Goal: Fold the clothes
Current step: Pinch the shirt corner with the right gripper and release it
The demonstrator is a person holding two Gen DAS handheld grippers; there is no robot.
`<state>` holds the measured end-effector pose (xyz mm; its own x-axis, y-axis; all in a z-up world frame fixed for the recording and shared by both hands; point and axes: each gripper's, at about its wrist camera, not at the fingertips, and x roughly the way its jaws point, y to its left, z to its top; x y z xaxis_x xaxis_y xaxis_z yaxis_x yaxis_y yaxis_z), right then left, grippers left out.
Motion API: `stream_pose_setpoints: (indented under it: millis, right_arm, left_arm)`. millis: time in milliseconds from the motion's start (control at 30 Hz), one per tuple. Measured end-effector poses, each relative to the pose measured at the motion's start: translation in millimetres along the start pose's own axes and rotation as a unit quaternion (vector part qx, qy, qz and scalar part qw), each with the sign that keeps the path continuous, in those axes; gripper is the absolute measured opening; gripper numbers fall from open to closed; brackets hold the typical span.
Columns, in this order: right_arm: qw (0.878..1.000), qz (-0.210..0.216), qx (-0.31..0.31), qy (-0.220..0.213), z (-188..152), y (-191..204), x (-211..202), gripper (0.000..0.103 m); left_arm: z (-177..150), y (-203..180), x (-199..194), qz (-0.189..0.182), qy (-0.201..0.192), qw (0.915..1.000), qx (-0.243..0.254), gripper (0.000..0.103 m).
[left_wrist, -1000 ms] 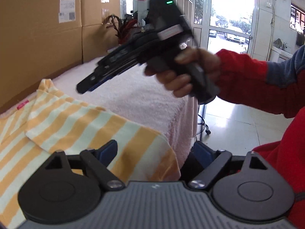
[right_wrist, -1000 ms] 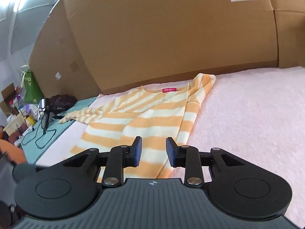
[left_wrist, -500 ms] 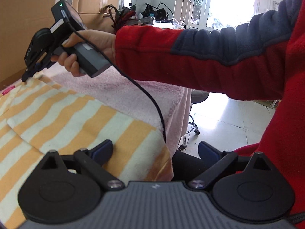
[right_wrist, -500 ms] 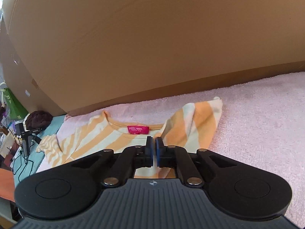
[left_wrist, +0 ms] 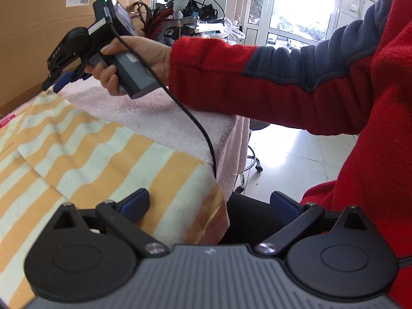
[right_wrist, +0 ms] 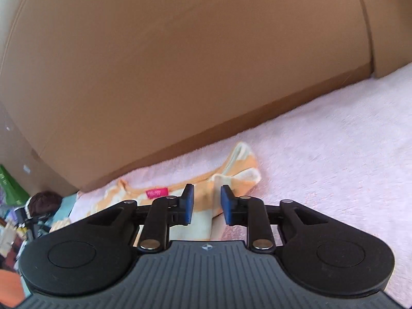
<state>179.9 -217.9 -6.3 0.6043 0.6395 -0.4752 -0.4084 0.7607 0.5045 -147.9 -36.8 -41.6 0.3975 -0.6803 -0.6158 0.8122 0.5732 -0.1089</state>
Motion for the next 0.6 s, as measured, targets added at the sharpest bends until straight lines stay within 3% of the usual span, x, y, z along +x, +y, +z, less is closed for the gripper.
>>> stream_pose_setpoints:
  millis: [67,133,167,200,233,267,300,367,433,467,533,600]
  right_arm:
    - [0.999,-0.016,-0.017,-0.021,-1.3,7.8,-13.4,0.030]
    - [0.999,0.019,-0.028,-0.018,-6.6,15.1,-24.4,0.030]
    - [0.999,0.042,-0.029,-0.007,-9.3,18.2,-27.3,0.030]
    - [0.997,0.072,-0.018,0.028,-11.8,19.4,-21.4,0.028]
    - [0.995,0.076,-0.003,0.061,-14.2,19.8,-10.4,0.028]
    - [0.996,0.049,0.009,0.075,-15.8,19.7,2.1,0.025]
    - [0.996,0.028,0.019,0.084,-16.1,19.3,13.4,0.006]
    - [0.997,0.019,0.029,0.073,-7.9,16.7,27.3,0.005]
    - [0.997,0.027,0.040,0.061,-0.9,12.6,28.2,0.009]
    - [0.997,0.036,0.046,0.054,1.8,10.2,25.4,0.016]
    - [0.995,0.067,0.062,0.045,4.1,3.4,9.1,0.018]
    - [0.994,0.064,0.061,0.065,0.9,2.5,-5.7,0.026]
  left_arm:
    - [-2.9,-1.9,-2.0,-0.001,0.000,1.0000,-0.003,0.100]
    - [-1.5,-0.2,-3.6,-0.003,0.000,0.9999,-0.010,0.100]
    - [-0.8,0.6,-4.4,-0.004,0.000,0.9999,-0.014,0.099]
    - [0.0,1.5,-5.2,-0.005,-0.001,0.9998,-0.018,0.098]
    - [0.7,2.4,-6.1,-0.006,-0.001,0.9997,-0.021,0.098]
    - [1.3,3.3,-5.0,-0.007,0.000,0.9997,-0.024,0.098]
    - [2.0,3.6,-1.2,-0.004,0.005,0.9997,-0.023,0.098]
    - [2.7,-0.6,3.5,0.007,0.010,0.9998,-0.013,0.099]
    - [2.6,-3.7,4.2,0.013,0.011,0.9998,-0.011,0.100]
    - [2.1,-4.5,3.5,0.017,0.011,0.9997,-0.013,0.100]
    - [-0.9,-4.5,-0.3,0.023,0.006,0.9996,-0.018,0.100]
    - [-2.8,-0.9,-4.2,0.025,-0.005,0.9992,-0.031,0.100]
